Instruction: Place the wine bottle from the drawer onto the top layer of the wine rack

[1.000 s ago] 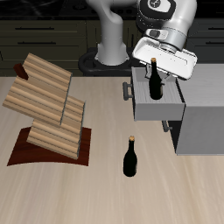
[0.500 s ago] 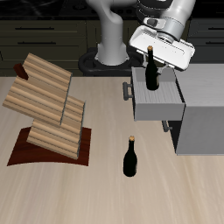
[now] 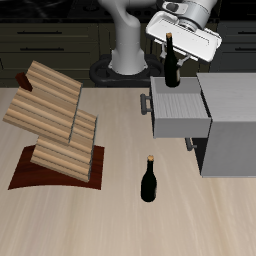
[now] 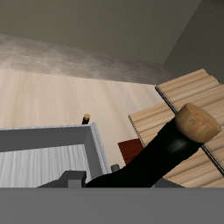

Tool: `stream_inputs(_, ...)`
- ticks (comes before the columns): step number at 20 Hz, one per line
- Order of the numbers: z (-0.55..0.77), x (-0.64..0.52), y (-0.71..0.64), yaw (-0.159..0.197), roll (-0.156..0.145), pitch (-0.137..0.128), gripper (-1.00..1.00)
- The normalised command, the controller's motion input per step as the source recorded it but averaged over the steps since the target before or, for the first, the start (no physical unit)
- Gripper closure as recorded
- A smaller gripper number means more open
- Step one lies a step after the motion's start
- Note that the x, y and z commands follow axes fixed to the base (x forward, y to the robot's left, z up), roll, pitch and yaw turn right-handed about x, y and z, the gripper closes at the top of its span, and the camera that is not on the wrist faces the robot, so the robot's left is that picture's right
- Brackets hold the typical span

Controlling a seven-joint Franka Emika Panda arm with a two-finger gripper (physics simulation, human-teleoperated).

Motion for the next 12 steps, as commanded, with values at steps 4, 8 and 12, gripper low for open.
stream_inputs(4,0.22,-0.24,-0.07,-0.129,0.046,0.029,1.0)
stream_inputs(8,0.13,-0.24,-0.02,-0.152,0.09,0.053,1.0)
stream_inputs(12,0.19,-0.38,0.07,-0.095,0.091,-0.02,1.0)
